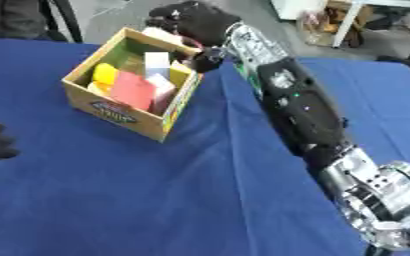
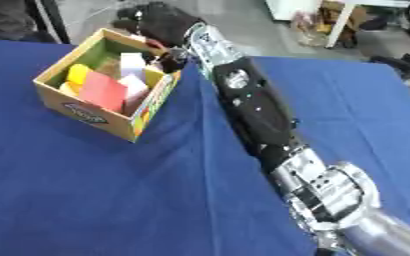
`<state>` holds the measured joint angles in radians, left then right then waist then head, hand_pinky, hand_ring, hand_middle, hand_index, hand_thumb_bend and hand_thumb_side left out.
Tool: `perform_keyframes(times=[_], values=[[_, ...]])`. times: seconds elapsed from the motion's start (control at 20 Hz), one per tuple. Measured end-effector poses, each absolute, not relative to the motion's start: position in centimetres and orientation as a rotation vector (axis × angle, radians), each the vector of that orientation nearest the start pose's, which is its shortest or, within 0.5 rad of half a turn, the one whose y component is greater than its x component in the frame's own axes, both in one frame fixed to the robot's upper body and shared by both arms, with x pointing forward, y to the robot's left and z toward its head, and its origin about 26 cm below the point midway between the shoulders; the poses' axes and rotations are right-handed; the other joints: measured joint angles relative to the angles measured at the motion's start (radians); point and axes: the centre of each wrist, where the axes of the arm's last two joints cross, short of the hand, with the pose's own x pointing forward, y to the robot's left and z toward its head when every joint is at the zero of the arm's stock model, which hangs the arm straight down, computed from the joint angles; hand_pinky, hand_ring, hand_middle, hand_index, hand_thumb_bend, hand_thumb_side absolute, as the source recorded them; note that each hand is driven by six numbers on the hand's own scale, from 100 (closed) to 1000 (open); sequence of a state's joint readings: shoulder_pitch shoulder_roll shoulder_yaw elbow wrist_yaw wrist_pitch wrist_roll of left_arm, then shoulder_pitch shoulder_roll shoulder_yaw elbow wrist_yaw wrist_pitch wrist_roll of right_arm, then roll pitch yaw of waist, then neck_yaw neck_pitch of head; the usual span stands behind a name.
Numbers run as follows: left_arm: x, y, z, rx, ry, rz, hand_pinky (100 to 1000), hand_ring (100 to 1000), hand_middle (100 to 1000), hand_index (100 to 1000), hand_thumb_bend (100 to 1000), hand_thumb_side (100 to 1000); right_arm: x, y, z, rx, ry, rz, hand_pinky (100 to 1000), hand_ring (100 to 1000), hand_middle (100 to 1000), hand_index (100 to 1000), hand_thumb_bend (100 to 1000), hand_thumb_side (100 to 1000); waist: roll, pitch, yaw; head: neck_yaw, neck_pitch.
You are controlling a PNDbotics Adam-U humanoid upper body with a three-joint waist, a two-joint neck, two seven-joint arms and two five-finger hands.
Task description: Pick up objects on the table and place them in the box.
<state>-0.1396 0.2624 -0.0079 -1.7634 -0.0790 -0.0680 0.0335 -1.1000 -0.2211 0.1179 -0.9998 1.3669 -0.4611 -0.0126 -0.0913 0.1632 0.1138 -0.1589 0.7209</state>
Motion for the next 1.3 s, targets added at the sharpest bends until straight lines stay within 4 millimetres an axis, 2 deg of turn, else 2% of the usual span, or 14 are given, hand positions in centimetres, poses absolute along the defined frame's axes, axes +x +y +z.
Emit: perform_keyframes(times=[0.15, 0.2, 0.3, 0.5, 0.6, 0.7, 0.85, 1.0, 1.1, 1.3], values=[[30.3, 28.2, 9.0, 0.260, -1.951, -0.285, 685, 573, 575, 768, 100, 725, 46.8, -19.3, 25.4, 1.413, 2.568, -1.785, 808, 784, 857, 968, 100, 100, 0.000, -0.001, -0.032, 0.021, 0.005], [30.3, 28.2, 9.0, 0.262, -1.951, -0.283, 685, 573, 575, 768, 100, 725, 46.3, -20.5, 25.0, 1.379, 2.683, -1.730, 799, 756, 829, 956, 100, 251, 0.000, -0.001, -0.041, 0.028, 0.007], [30.3, 28.3, 9.1, 0.270, -1.952, -0.276, 685, 573, 575, 768, 100, 725, 45.0, -22.7, 23.7, 1.276, 2.944, -1.605, 789, 724, 796, 939, 100, 369, 0.000, -0.001, -0.057, 0.043, 0.008], [30.3, 28.5, 9.1, 0.286, -1.954, -0.264, 685, 573, 575, 768, 100, 725, 41.8, -25.6, 20.3, 0.961, 3.465, -1.240, 768, 671, 750, 901, 100, 453, 0.000, -0.001, -0.074, 0.070, 0.008], [30.3, 28.6, 9.1, 0.294, -1.954, -0.258, 685, 573, 575, 768, 100, 725, 40.2, -26.6, 18.9, 0.783, 3.662, -1.010, 769, 671, 751, 904, 100, 465, 0.000, -0.001, -0.080, 0.082, 0.009], [30.3, 28.7, 9.1, 0.299, -1.955, -0.255, 684, 573, 575, 768, 100, 725, 38.8, -27.1, 17.7, 0.623, 3.789, -0.823, 773, 675, 760, 910, 100, 483, 0.000, -0.001, -0.083, 0.095, 0.010], [30.3, 28.7, 9.1, 0.301, -1.956, -0.252, 684, 573, 575, 768, 100, 724, 37.2, -27.0, 15.6, 0.429, 3.908, -0.643, 779, 677, 767, 915, 100, 506, 0.000, -0.001, -0.086, 0.119, 0.018], [30.3, 28.7, 9.2, 0.304, -1.955, -0.249, 684, 572, 575, 768, 100, 724, 35.9, -26.4, 13.1, 0.278, 4.006, -0.557, 780, 676, 769, 917, 100, 547, 0.003, -0.001, -0.090, 0.151, 0.027], [30.3, 28.8, 9.2, 0.306, -1.955, -0.245, 684, 573, 575, 768, 100, 723, 35.3, -25.8, 11.4, 0.166, 4.063, -0.505, 784, 685, 784, 920, 100, 631, 0.007, 0.000, -0.094, 0.171, 0.034], [30.3, 28.7, 9.1, 0.304, -1.955, -0.238, 684, 574, 576, 769, 100, 724, 34.5, -24.6, 9.2, -0.068, 4.124, -0.399, 783, 681, 782, 919, 100, 659, 0.015, 0.000, -0.102, 0.195, 0.040]])
